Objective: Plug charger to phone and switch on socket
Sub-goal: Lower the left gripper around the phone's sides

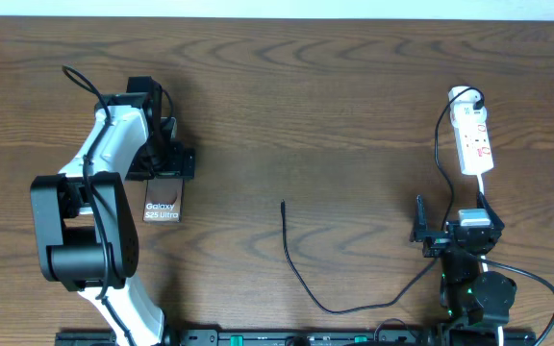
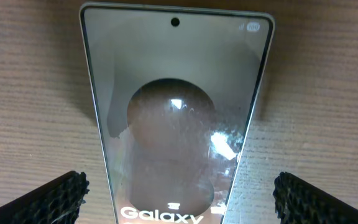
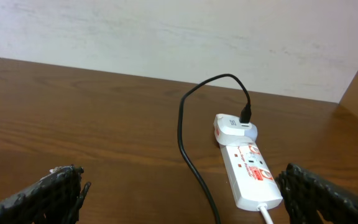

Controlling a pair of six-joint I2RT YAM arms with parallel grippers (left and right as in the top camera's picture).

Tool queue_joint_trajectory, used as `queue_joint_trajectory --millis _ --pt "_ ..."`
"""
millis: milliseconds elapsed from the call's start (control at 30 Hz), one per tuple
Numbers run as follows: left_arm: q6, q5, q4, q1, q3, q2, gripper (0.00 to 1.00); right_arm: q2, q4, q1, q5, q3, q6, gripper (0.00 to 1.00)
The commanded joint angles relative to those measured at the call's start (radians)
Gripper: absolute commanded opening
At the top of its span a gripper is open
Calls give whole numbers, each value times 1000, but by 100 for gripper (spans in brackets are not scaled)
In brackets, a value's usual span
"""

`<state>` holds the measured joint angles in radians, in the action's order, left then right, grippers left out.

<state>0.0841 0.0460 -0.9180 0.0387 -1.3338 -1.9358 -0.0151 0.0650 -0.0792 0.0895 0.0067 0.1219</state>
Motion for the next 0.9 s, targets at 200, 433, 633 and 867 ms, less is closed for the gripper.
queue_joint_trajectory --millis 200,433,633,867 --pt "13 -17 11 4 10 -3 98 2 5 9 -5 -1 14 99" --pt "12 -17 26 4 54 -3 98 2 5 9 -5 -1 14 99" --pt "12 -16 68 4 79 -3 98 2 5 9 -5 -1 14 99" --pt "17 -18 103 4 87 -3 98 2 5 9 -5 -1 14 99"
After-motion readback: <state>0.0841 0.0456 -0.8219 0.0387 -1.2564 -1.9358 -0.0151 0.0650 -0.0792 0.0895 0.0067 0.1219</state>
